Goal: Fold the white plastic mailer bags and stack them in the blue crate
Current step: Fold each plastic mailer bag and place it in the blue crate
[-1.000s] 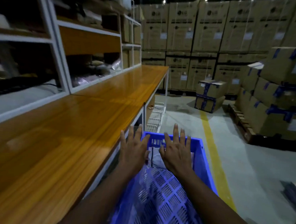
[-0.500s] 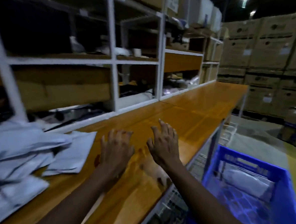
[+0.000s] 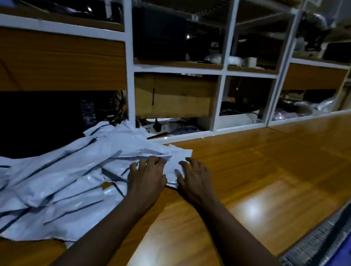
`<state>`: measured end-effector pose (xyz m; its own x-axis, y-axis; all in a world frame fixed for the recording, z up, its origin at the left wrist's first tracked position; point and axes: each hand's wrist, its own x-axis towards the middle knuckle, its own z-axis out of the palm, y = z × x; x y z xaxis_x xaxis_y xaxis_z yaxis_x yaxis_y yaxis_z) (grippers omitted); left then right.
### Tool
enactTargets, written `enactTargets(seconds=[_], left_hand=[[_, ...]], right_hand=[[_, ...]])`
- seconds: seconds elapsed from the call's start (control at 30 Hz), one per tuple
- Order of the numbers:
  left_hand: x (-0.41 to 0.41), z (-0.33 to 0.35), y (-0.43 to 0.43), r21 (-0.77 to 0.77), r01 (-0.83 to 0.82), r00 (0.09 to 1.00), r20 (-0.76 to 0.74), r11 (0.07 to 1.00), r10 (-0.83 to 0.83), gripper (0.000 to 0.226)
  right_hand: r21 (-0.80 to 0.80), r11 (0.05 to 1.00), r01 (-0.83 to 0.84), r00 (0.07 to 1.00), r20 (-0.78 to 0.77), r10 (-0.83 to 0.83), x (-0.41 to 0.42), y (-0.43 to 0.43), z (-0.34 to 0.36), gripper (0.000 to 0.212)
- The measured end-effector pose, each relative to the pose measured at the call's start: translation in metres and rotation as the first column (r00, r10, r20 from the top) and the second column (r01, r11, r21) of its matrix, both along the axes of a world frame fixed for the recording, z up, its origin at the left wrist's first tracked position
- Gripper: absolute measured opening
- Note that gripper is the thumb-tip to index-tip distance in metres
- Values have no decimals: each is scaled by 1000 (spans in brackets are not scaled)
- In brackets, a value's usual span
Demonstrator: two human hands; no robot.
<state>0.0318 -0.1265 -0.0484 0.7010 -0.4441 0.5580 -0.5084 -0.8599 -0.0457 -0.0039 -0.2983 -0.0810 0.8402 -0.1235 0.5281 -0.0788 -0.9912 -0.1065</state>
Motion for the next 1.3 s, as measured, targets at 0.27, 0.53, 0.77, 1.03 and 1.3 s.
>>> enactTargets(seconds=[0.27, 0.53, 0.77, 1.03, 1.3], left_hand=[[57, 37, 13, 139, -92, 990, 120, 986, 76, 39], [97, 30, 29, 330, -122, 963, 268, 936, 31, 33], [79, 53, 9, 241, -25, 939, 339, 970, -60, 20], [29, 42, -73, 174, 149, 947, 258, 973, -191, 17], [-36, 10, -172, 80, 434, 899, 32, 897, -437, 13]], right_hand=[[21, 999, 34, 997, -68, -33, 34, -19, -2, 65], [10, 997, 71, 993, -97, -70, 54, -41, -19, 64], [264, 964, 43, 990, 120, -76, 35, -38, 3, 55], [286, 955, 79, 974, 181, -135, -37, -79, 32, 47], [219, 930, 296, 926, 176, -336, -106, -134, 18, 11]])
